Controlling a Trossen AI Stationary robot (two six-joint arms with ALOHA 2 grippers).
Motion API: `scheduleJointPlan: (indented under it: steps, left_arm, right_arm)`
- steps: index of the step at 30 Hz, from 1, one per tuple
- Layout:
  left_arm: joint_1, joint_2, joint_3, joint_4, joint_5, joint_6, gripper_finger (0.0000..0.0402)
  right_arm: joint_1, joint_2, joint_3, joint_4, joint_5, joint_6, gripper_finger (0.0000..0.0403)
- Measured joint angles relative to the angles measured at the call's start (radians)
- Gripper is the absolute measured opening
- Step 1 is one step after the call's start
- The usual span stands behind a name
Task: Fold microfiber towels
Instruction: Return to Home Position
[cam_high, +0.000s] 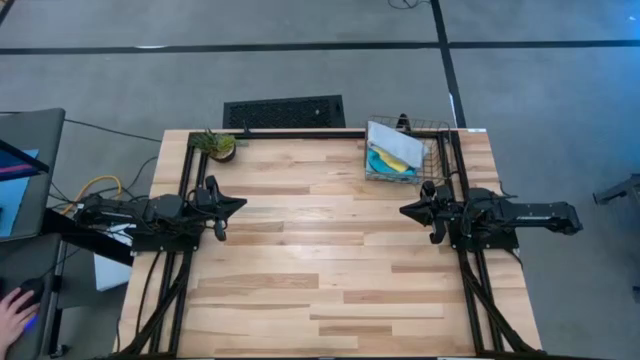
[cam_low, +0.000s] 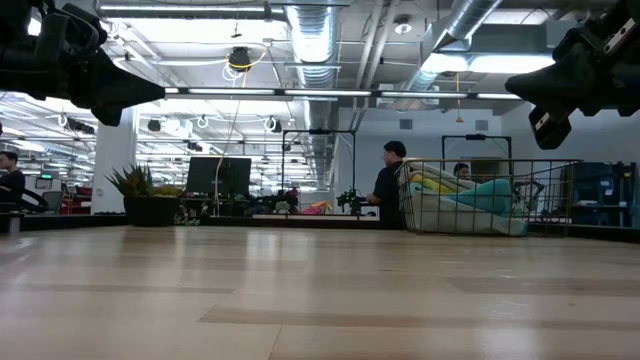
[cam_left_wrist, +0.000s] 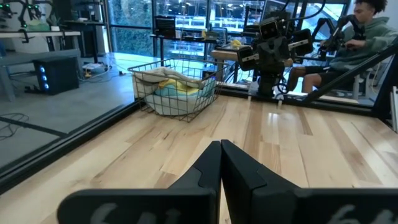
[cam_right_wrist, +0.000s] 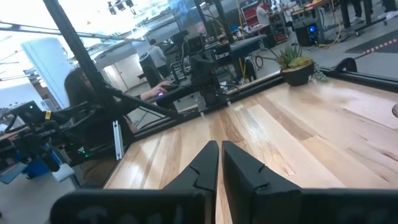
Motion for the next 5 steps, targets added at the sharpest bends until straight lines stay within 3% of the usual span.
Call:
scheduleJointPlan:
  steps: [5]
  left_arm:
    - [0.0, 0.0, 0.0, 0.0, 0.0, -0.001, 0.0]
  right_arm:
    - [0.0, 0.0, 0.0, 0.0, 0.0, 0.0, 0.0045]
